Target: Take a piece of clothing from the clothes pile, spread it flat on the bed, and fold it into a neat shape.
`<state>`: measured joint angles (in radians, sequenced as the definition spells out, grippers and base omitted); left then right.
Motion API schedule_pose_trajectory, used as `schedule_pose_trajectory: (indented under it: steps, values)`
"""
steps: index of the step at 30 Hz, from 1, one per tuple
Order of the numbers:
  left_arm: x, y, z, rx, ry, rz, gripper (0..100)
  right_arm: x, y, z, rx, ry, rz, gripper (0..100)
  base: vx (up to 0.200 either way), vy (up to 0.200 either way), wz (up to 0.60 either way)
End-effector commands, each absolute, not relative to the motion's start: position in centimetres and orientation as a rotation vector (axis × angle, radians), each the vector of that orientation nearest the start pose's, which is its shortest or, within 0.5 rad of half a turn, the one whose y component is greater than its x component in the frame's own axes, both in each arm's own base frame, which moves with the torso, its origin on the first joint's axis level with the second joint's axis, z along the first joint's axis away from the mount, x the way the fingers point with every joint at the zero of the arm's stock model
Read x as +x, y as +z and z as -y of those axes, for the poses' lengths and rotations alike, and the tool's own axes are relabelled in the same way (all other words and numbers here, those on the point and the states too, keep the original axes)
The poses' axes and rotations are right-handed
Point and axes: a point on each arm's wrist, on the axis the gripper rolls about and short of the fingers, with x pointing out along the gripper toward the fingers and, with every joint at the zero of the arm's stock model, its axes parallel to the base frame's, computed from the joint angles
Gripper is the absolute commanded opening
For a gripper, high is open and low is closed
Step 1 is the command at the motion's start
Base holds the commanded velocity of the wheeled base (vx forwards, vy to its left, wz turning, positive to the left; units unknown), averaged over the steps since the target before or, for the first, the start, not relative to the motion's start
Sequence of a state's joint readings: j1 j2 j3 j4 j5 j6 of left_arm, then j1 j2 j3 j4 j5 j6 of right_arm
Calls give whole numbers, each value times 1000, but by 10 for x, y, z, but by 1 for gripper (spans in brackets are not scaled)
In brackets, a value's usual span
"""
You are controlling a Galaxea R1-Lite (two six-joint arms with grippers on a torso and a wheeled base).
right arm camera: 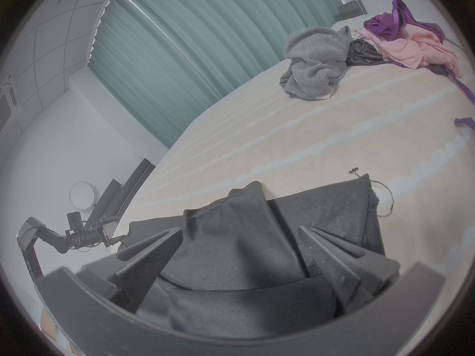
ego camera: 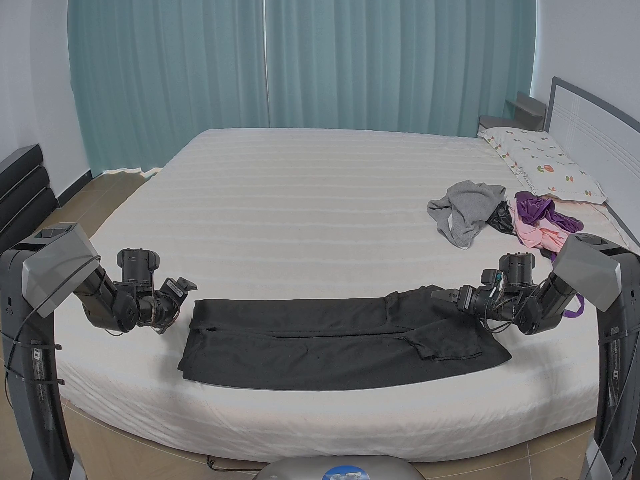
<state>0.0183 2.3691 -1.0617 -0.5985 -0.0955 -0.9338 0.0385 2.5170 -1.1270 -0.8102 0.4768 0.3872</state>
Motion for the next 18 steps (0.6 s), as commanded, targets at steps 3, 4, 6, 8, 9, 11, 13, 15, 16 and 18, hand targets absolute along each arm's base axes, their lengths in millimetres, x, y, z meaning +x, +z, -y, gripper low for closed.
schedule_pose_trajectory:
  steps: [3,4,6,8,9,11,13,15,16,18]
  values:
    - [411,-5,-5,-932,261,-688,100,434,-48,-21,496,373,-674,0,0,0,0]
    - [411,-5,-5,-930,259,-689,100,434,-48,-20,495,370,-674,0,0,0,0]
    - [411,-5,-5,-930,260,-689,100,433,-48,-18,498,366,-676,0,0,0,0]
    - [411,-5,-4,-929,259,-689,100,431,-47,-15,498,361,-677,0,0,0,0]
    - [411,-5,-4,-929,259,-689,100,431,-47,-14,493,363,-677,0,0,0,0]
    - [411,-5,-4,-929,259,-689,100,430,-47,-12,486,361,-674,0,0,0,0]
    - [411,-5,-4,-929,259,-689,100,427,-46,-7,476,354,-675,0,0,0,0]
    - [411,-5,-4,-929,260,-687,100,426,-44,-4,472,352,-670,0,0,0,0]
    - [411,-5,-4,-927,259,-687,100,425,-44,-4,473,351,-673,0,0,0,0]
    - [411,-5,-4,-927,261,-687,100,424,-41,-3,473,351,-664,0,0,0,0]
